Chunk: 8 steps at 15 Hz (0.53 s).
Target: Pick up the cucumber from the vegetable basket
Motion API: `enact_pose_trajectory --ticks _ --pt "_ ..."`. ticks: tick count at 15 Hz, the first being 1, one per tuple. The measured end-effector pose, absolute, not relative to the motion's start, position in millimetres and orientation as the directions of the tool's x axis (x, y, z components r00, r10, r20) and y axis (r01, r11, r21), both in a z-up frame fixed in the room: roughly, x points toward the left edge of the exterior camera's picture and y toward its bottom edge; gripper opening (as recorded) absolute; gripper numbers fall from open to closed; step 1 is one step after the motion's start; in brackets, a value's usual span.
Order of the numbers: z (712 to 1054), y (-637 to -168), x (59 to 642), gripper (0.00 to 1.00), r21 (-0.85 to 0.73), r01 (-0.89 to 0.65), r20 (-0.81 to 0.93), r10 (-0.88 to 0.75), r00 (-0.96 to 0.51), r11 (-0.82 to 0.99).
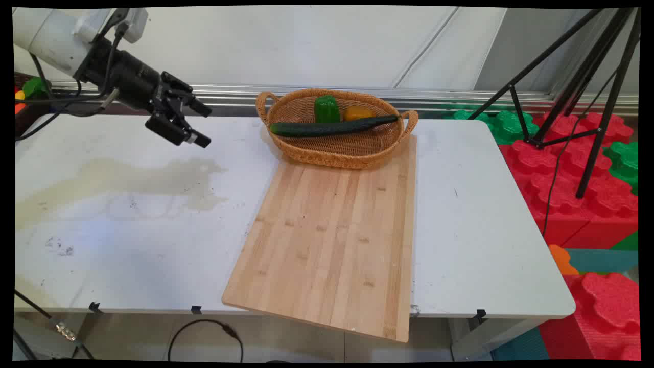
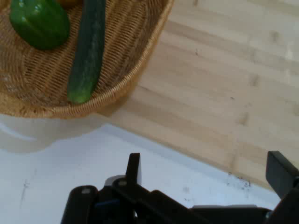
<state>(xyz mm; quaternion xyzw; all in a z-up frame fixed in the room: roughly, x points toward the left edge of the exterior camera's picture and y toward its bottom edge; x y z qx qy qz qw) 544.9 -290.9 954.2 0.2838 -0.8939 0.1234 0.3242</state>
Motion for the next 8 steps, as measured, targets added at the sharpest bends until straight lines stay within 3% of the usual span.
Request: enact_pose_trajectory --ticks 8 --pt "963.8 -321.8 535.7 1.0 -0.063 -0.612 0.693 -0.407 -0.595 0.788"
